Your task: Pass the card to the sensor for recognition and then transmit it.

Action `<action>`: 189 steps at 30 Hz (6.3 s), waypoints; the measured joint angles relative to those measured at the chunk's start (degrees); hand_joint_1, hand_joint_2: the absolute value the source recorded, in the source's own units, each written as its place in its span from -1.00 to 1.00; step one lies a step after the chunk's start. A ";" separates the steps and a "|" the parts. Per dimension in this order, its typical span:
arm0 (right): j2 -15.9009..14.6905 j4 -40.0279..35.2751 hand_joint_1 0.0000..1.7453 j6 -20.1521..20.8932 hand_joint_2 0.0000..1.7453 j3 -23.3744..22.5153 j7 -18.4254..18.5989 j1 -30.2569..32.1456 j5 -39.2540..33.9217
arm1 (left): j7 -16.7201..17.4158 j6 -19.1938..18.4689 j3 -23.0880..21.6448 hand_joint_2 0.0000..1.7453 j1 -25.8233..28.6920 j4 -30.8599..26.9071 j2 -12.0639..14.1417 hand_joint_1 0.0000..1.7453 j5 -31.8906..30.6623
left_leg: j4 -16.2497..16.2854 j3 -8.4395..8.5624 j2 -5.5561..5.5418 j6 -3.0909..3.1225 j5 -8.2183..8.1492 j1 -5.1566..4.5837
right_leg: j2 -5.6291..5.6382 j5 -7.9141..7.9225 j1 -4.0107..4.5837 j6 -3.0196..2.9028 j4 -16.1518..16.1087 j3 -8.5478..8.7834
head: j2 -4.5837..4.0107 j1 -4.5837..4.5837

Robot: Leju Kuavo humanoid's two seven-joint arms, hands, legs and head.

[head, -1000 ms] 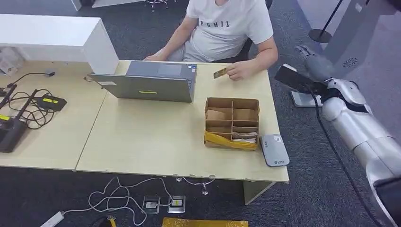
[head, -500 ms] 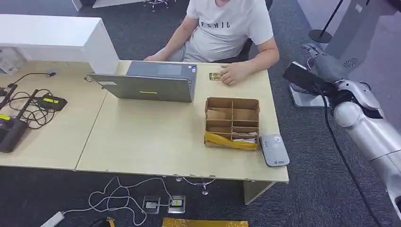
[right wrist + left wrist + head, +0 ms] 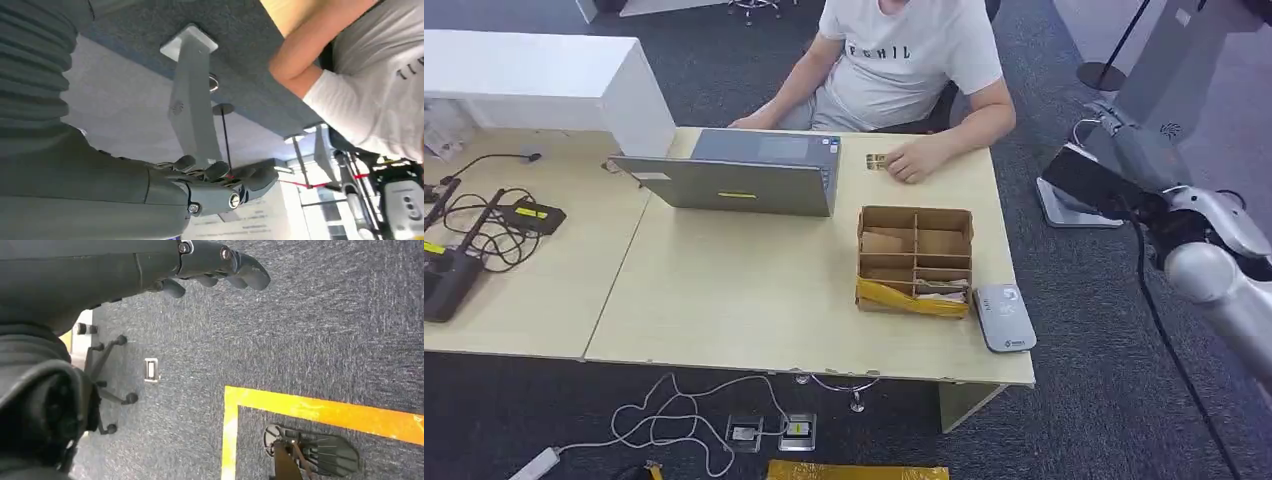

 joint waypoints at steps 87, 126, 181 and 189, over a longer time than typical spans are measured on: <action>9.33 -7.72 -1.00 -8.00 1.00 -0.24 -1.86 22.45 18.83 | -0.50 3.41 1.95 -1.00 1.18 0.00 -1.44 -1.00 0.53 | -0.03 -0.05 -0.08 -0.01 0.01 0.01 | -0.07 -0.01 0.01 0.00 0.02 0.03 | 0.00 0.00; 18.07 6.29 -1.00 -13.18 1.00 -2.38 -8.68 19.52 32.47 | 0.26 2.60 1.84 -1.00 0.23 0.00 -1.44 -1.00 0.02 | -0.03 -0.05 -0.08 -0.01 0.01 0.01 | -0.05 -0.01 0.01 0.00 0.02 0.03 | 0.00 0.00; 17.98 3.23 -1.00 5.75 1.00 -5.90 -4.83 16.35 25.57 | 0.26 2.32 1.81 -1.00 0.55 0.00 -0.83 -1.00 0.46 | -0.02 -0.01 -0.06 -0.01 0.01 0.00 | -0.02 0.00 0.00 0.00 0.02 0.02 | 0.00 -0.02; 16.65 1.11 -1.00 5.80 1.00 -5.79 -4.79 15.93 23.45 | 0.15 1.94 1.81 -1.00 0.52 0.00 -0.83 -1.00 0.35 | -0.02 -0.01 -0.06 -0.01 0.01 0.00 | -0.01 -0.01 0.00 0.00 0.02 0.01 | 0.00 0.00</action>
